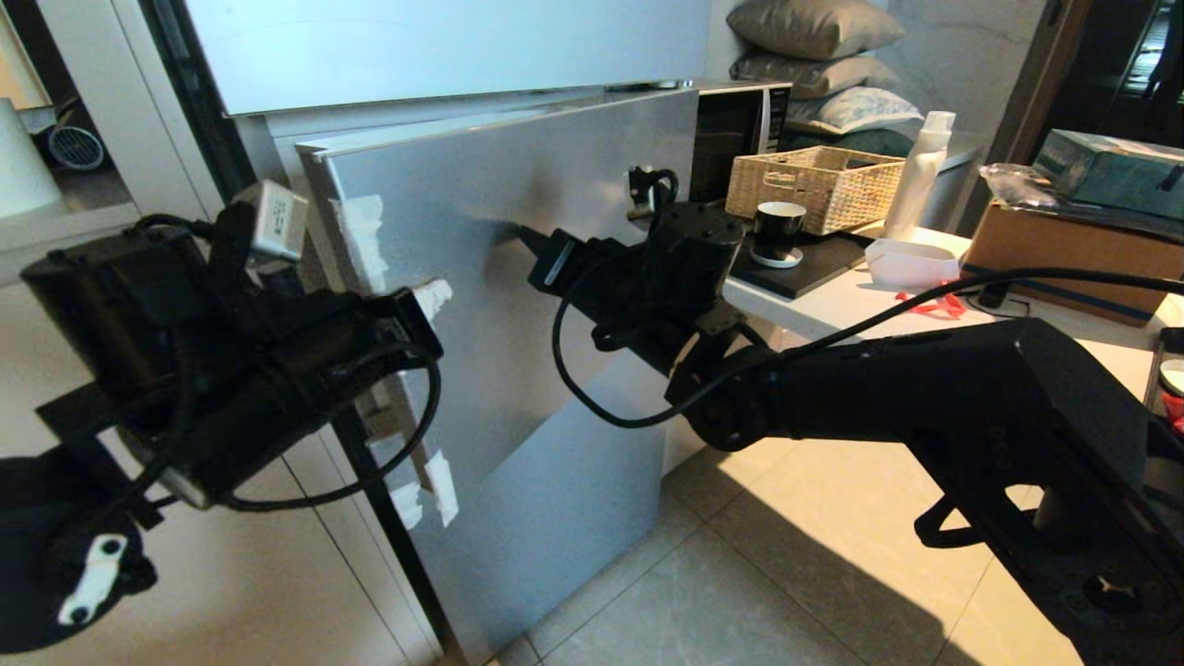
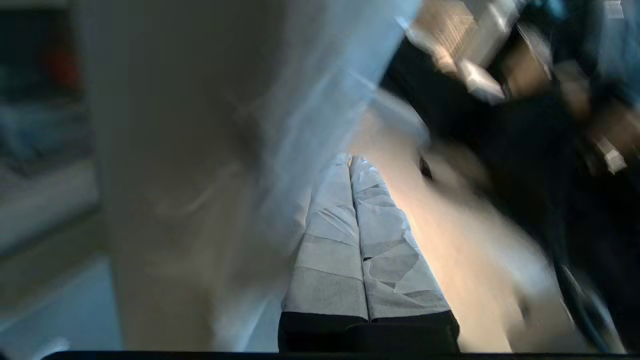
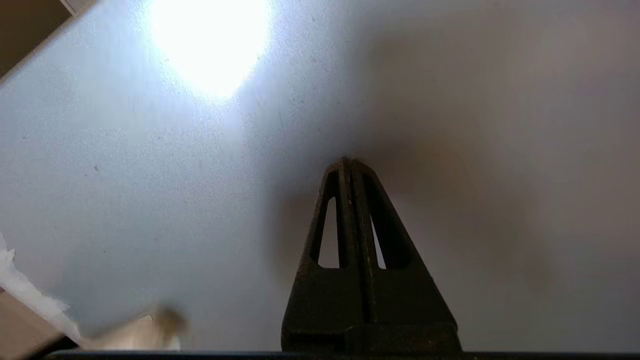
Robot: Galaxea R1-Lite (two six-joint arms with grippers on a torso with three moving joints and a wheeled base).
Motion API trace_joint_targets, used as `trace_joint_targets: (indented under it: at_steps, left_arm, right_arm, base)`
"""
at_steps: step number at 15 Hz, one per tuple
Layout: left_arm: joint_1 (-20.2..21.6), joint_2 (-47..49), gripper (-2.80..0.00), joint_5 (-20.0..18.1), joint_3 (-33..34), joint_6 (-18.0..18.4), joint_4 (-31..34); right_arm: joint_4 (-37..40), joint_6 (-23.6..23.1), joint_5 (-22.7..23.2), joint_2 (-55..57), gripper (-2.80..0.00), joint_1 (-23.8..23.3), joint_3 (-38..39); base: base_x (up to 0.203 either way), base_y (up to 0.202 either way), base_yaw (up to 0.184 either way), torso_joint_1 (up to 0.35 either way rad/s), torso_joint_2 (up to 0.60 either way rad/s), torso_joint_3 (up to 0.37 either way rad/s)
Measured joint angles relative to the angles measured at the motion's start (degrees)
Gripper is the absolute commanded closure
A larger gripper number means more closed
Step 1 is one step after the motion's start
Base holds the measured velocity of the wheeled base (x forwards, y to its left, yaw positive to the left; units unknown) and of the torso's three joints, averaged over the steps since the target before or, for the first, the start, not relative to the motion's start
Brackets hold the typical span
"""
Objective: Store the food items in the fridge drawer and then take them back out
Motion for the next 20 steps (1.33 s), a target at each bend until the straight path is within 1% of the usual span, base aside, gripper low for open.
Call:
trace_joint_targets:
  at_steps: [2,3,6,7,9,12,14,15,17,18,19,20]
  left_arm:
    - [0.8,2.5,0.00,6.8,-1.9,-0.1,-5.5]
    - [1.5,3.3,0.00,9.0,-2.9,-0.2,-6.4]
    - [3.9,5.9,0.00,12.9,-6.7,-0.4,-6.9]
    - [4.8,6.8,0.00,13.4,-7.9,-0.5,-6.9]
    - [6.2,8.8,0.00,13.6,-9.7,-0.8,-6.8]
    - [6.7,10.1,0.00,13.7,-10.9,-0.9,-6.9]
    - [6.6,7.5,0.00,13.1,-10.9,-0.8,-7.4]
    - [6.4,4.6,0.00,12.2,-11.0,-0.2,-6.9]
    - [6.1,-3.0,0.00,9.5,-11.3,1.5,-2.9]
    - [6.1,-8.0,0.00,8.2,-11.5,2.3,0.9]
    - [6.1,-13.1,0.00,7.3,-11.5,2.9,5.7]
    - [6.1,-18.9,0.00,6.7,-11.1,3.6,11.9]
  right_arm:
    - [0.0,0.0,-0.2,-1.0,0.00,0.2,1.7]
    - [0.0,-0.1,-0.4,-2.1,0.00,0.3,3.3]
    - [-0.2,-0.3,-1.3,-7.2,0.00,1.4,9.9]
    - [-0.3,-0.3,-1.5,-9.7,0.00,1.9,12.9]
    - [-0.3,-0.5,-1.6,-16.4,0.00,3.3,20.5]
    - [0.3,-0.6,-1.7,-29.2,0.00,4.8,31.3]
    - [3.5,-0.9,-2.0,-39.6,0.00,5.3,37.2]
    - [6.4,-1.7,-2.7,-45.8,0.00,5.2,39.7]
    - [14.4,-4.9,-5.4,-57.9,0.00,2.8,43.4]
    - [19.8,-7.3,-7.0,-64.5,0.00,0.1,44.9]
    - [25.2,-9.4,-8.2,-70.4,0.00,-2.8,46.0]
    - [31.5,-11.3,-9.1,-76.8,0.00,-6.2,47.1]
  base:
    - [0.000,0.000,0.000,0.000,0.00,0.000]
    - [0.000,0.000,0.000,0.000,0.00,0.000]
    - [0.000,0.000,0.000,0.000,0.00,0.000]
    - [0.000,0.000,0.000,0.000,0.00,0.000]
    - [0.000,0.000,0.000,0.000,0.00,0.000]
    - [0.000,0.000,0.000,0.000,0.00,0.000]
    - [0.000,0.000,0.000,0.000,0.00,0.000]
    - [0.000,0.000,0.000,0.000,0.00,0.000]
    - [0.000,0.000,0.000,0.000,0.00,0.000]
    - [0.000,0.000,0.000,0.000,0.00,0.000]
    - [0.000,0.000,0.000,0.000,0.00,0.000]
    - [0.000,0.000,0.000,0.000,0.00,0.000]
